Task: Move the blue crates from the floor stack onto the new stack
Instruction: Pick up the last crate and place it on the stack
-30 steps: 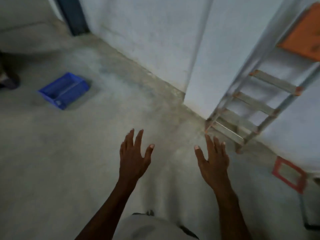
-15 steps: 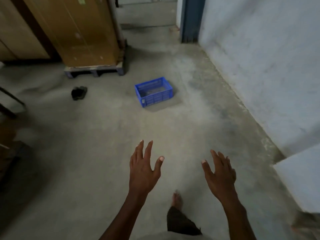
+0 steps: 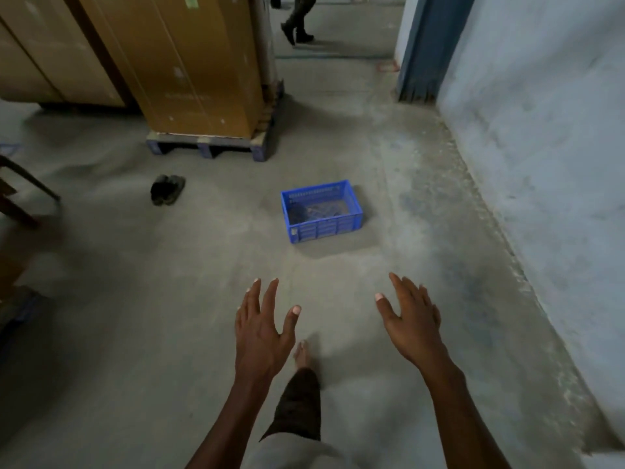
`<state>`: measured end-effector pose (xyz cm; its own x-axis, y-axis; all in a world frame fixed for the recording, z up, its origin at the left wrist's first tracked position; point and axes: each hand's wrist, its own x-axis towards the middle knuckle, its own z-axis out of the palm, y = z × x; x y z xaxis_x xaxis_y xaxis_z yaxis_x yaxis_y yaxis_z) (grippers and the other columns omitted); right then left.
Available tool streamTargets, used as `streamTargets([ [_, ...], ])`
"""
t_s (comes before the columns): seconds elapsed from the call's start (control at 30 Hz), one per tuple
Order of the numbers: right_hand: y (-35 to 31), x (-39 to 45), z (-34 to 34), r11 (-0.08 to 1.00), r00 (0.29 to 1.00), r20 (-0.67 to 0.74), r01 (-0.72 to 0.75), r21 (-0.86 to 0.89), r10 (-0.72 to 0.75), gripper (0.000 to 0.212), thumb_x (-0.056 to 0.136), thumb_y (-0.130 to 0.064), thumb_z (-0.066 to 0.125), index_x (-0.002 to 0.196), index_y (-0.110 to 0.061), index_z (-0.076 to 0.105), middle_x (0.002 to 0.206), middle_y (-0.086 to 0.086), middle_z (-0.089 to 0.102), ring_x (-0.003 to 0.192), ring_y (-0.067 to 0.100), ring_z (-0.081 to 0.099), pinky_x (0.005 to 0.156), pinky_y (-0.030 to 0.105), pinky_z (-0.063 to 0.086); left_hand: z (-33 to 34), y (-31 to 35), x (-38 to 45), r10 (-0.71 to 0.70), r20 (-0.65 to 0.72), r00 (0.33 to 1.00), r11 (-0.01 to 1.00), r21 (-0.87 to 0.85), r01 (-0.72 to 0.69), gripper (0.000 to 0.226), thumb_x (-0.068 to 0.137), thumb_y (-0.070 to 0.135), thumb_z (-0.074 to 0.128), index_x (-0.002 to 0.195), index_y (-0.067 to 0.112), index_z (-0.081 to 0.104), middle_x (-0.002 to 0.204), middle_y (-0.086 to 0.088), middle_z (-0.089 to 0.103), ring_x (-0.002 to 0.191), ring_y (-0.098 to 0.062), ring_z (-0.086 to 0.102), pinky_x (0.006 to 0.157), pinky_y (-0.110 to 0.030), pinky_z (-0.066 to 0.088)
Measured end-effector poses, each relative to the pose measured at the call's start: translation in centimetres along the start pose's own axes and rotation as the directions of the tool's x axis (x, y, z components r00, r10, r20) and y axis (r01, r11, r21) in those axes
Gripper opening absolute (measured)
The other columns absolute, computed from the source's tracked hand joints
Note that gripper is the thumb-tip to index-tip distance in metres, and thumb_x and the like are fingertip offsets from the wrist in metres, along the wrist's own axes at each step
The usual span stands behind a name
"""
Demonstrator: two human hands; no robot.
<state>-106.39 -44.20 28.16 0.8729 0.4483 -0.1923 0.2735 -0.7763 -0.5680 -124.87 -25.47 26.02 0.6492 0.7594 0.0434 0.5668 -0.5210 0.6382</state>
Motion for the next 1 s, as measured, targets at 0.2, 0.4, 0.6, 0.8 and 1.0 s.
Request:
streamTargets([
  [0.2, -4.4, 16.5, 0.2, 1.000, 1.000, 0.004, 0.002, -0.026, -0.002, 0.065, 0.098, -0.052, 0.048, 0.157, -0.037, 0.024, 0.167, 0.001, 0.020, 0.154, 0.027, 0.007, 0.120, 0.053, 0.008, 4.0, 2.4, 18.1, -0.005, -0.003, 1.000, 1.000, 0.005, 0.005, 0.065, 0.097, 0.052, 0.054, 0.155, 0.029, 0.035, 0.167, -0.007, 0.021, 0.155, -0.027, 0.016, 0.122, -0.045, 0.016],
  [0.4, -9.2, 30.9, -1.6, 1.000, 0.999, -0.029, 0.021, -0.024, -0.022, 0.069, 0.098, -0.055, 0.044, 0.158, -0.039, 0.015, 0.169, -0.001, 0.007, 0.155, 0.025, -0.006, 0.120, 0.054, -0.001, 6.1, 6.3, 35.3, 0.099, -0.005, 0.995, 0.993, 0.068, -0.099, 0.067, 0.097, 0.055, 0.053, 0.156, 0.030, 0.033, 0.168, -0.005, 0.018, 0.155, -0.027, 0.015, 0.123, -0.047, 0.016],
  [0.6, -11.0, 45.3, -1.2, 1.000, 0.999, 0.054, -0.005, -0.025, 0.006, 0.070, 0.099, -0.055, 0.043, 0.159, -0.039, 0.012, 0.169, 0.000, 0.003, 0.154, 0.025, -0.009, 0.121, 0.055, -0.002, 9.7, 7.9, 49.1, 0.090, 0.016, 0.996, 0.987, 0.129, -0.092, 0.069, 0.098, 0.060, 0.047, 0.157, 0.030, 0.031, 0.169, -0.003, 0.016, 0.155, -0.025, 0.012, 0.123, -0.046, 0.012],
  [0.8, -11.7, 62.7, 0.5, 0.998, 0.982, 0.187, 0.046, -0.032, -0.040, 0.069, 0.100, -0.053, 0.044, 0.159, -0.035, 0.013, 0.169, 0.003, 0.006, 0.155, 0.028, -0.003, 0.122, 0.053, 0.005, 15.2, 7.3, 61.6, -0.067, 0.032, 0.997, 0.987, 0.152, 0.061, 0.075, 0.092, 0.067, 0.036, 0.157, 0.030, 0.032, 0.167, -0.005, 0.020, 0.154, -0.028, 0.016, 0.122, -0.048, 0.015],
  [1.0, -11.3, 79.2, 2.1, 0.987, 0.931, 0.363, 0.094, -0.130, -0.041, 0.070, 0.099, -0.055, 0.043, 0.159, -0.034, 0.015, 0.168, 0.005, 0.008, 0.154, 0.032, 0.003, 0.121, 0.054, 0.013, 21.0, 7.4, 73.1, -0.214, 0.077, 0.974, 0.963, 0.184, 0.198, 0.070, 0.094, 0.060, 0.044, 0.155, 0.025, 0.037, 0.164, -0.011, 0.027, 0.152, -0.032, 0.024, 0.121, -0.051, 0.020],
])
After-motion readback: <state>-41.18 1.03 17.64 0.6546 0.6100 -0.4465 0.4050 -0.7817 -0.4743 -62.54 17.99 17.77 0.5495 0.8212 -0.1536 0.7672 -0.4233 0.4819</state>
